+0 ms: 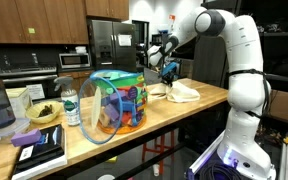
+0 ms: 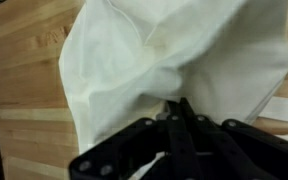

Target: Move the bag side to side and in circles

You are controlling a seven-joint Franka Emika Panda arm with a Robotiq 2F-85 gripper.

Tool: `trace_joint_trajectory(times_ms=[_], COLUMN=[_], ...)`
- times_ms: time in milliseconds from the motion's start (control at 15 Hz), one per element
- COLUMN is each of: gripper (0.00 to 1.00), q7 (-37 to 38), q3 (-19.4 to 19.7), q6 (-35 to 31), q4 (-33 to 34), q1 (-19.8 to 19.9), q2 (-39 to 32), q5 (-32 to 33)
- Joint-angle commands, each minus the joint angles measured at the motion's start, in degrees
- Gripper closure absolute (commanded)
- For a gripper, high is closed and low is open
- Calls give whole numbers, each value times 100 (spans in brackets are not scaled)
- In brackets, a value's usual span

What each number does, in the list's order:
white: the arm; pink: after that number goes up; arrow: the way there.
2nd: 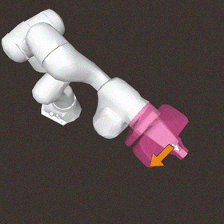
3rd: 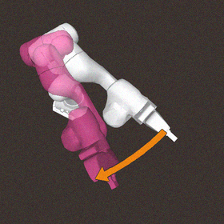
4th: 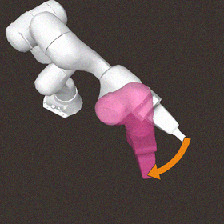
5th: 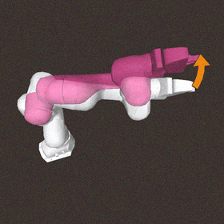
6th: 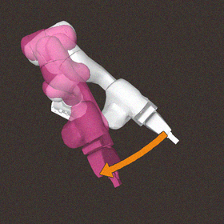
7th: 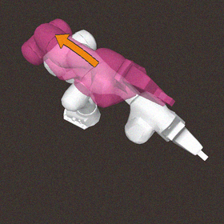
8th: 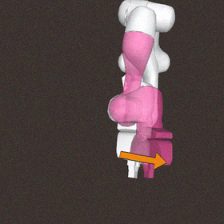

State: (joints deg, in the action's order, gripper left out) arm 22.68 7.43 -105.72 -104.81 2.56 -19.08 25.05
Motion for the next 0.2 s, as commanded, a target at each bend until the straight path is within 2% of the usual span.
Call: trace_joint_trajectory(times_ms=[0, 133], gripper=[87, 85], q7=[59, 120], q3=[51, 58], q6=[-32, -49], q4=[2, -4], q1=[-42, -49], q2=[-4, -4], q5=[11, 22])
